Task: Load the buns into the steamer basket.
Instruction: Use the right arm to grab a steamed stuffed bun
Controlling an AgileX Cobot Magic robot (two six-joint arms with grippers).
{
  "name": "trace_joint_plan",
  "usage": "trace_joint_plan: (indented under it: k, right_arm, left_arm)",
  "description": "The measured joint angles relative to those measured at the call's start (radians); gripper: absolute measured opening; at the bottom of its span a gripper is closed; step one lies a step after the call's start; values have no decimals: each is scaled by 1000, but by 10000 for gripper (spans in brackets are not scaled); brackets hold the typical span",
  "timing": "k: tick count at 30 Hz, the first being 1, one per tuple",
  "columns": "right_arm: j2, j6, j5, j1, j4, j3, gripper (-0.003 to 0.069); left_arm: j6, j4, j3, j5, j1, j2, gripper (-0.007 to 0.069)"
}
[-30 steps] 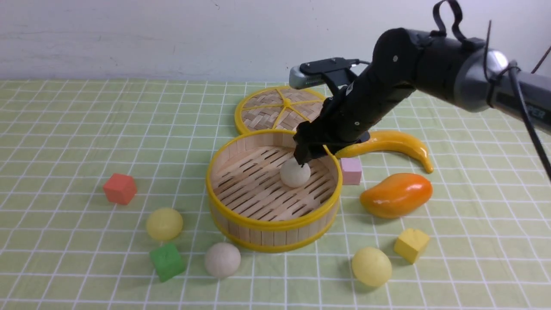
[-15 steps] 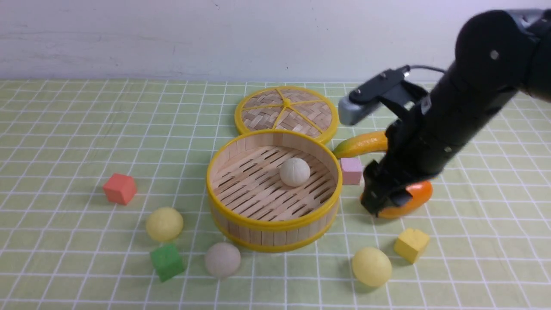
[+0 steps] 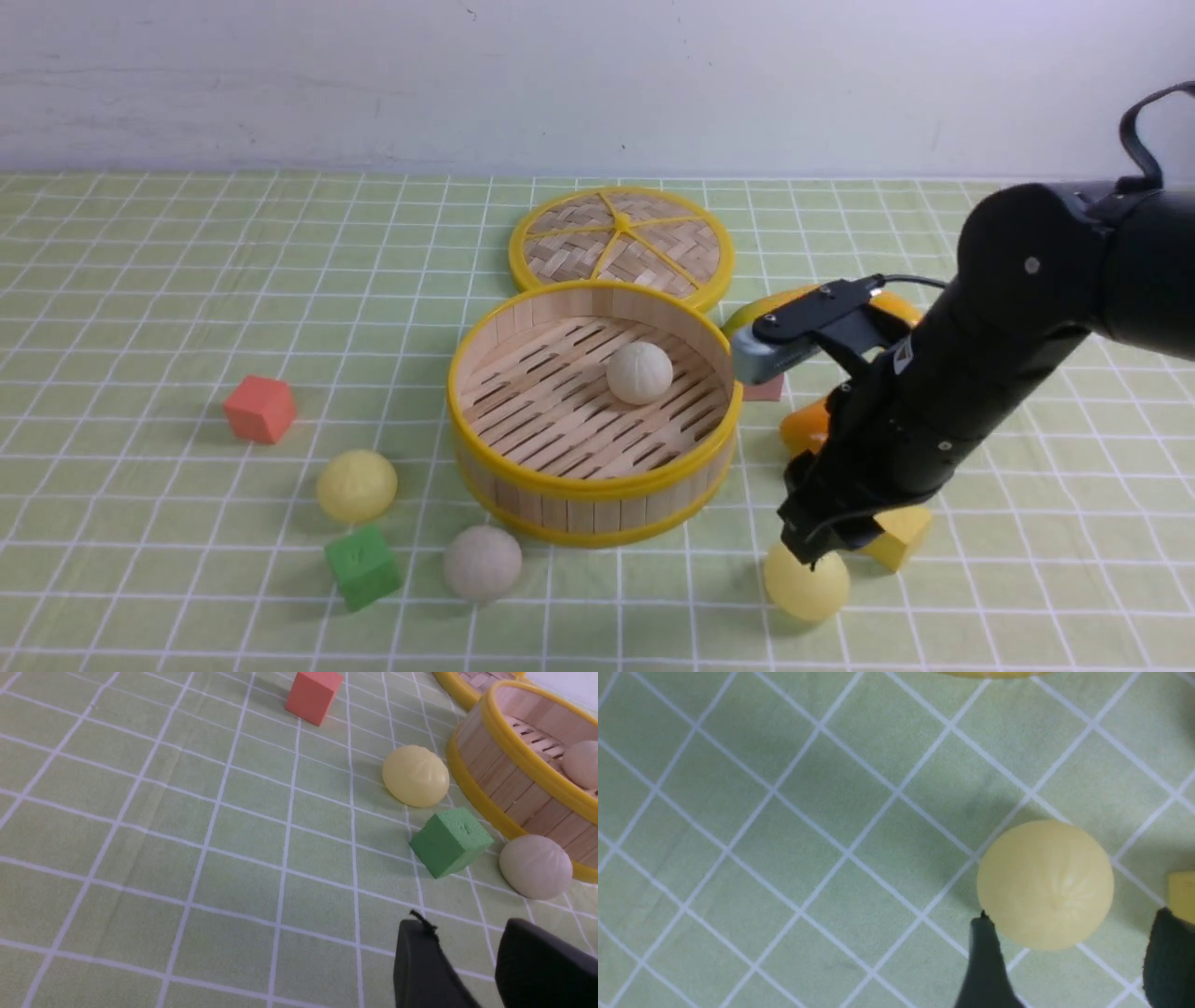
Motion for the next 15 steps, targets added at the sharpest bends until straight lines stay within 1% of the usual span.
trace_joint_plan:
  k: [2,4,12,14,15]
  right_arm:
    - [34,1,-4,0,1,0,375]
    - [59,2,-5,0,0,0,349]
    - [120,42,-29,0,-61,0,322]
    - [125,45,-31,0,-72,0,299]
    - [125,46,-31,0,-77,0,276]
  left_arm:
    - [0,0,0,0,0,0,238]
    - [0,0,0,0,0,0,238]
    - [0,0,0,0,0,0,238]
    - [0,0,0,0,0,0,238]
    - [0,0,0,0,0,0,238]
